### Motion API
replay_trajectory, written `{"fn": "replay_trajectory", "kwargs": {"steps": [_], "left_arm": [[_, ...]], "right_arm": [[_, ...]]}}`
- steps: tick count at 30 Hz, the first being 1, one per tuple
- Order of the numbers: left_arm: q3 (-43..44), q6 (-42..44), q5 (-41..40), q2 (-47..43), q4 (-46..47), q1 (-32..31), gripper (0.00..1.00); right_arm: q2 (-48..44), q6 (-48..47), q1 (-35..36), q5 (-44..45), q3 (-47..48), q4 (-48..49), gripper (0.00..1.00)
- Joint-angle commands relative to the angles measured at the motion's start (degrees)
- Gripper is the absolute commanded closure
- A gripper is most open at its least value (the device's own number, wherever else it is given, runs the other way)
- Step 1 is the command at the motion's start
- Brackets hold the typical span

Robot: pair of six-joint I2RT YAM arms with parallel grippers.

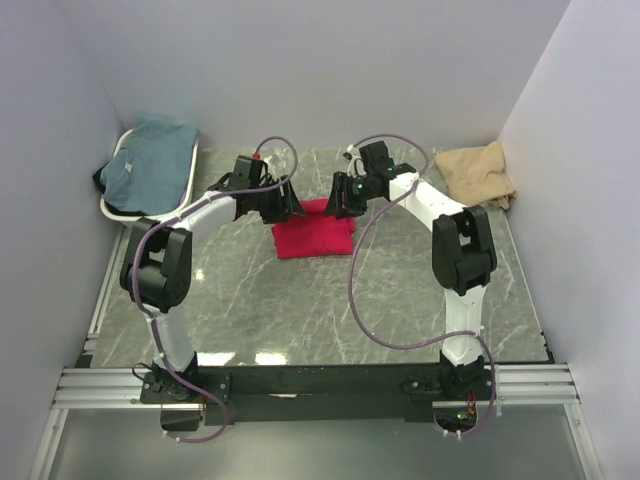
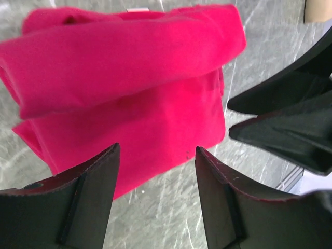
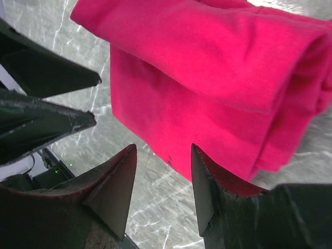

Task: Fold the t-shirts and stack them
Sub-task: Fold the tshirt

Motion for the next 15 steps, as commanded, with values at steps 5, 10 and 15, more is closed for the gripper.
{"fn": "replay_trajectory", "kwargs": {"steps": [5, 10, 15], "left_arm": [[5.50, -0.08, 0.41, 4.97, 4.40, 0.65, 0.36], [10.34, -0.61, 0.76, 10.24, 5.88, 0.74, 0.36], [16.59, -0.17, 0.32, 16.13, 4.13, 1.18, 0.37]], "right_arm": [[5.43, -0.35, 0.30, -0.47, 5.05, 1.09, 0.47], [9.83, -0.87, -0.05, 0.06, 11.82, -0.49, 0.47], [15.81, -0.87, -1.02, 0.32, 20.78, -2.78, 0.47]]}}
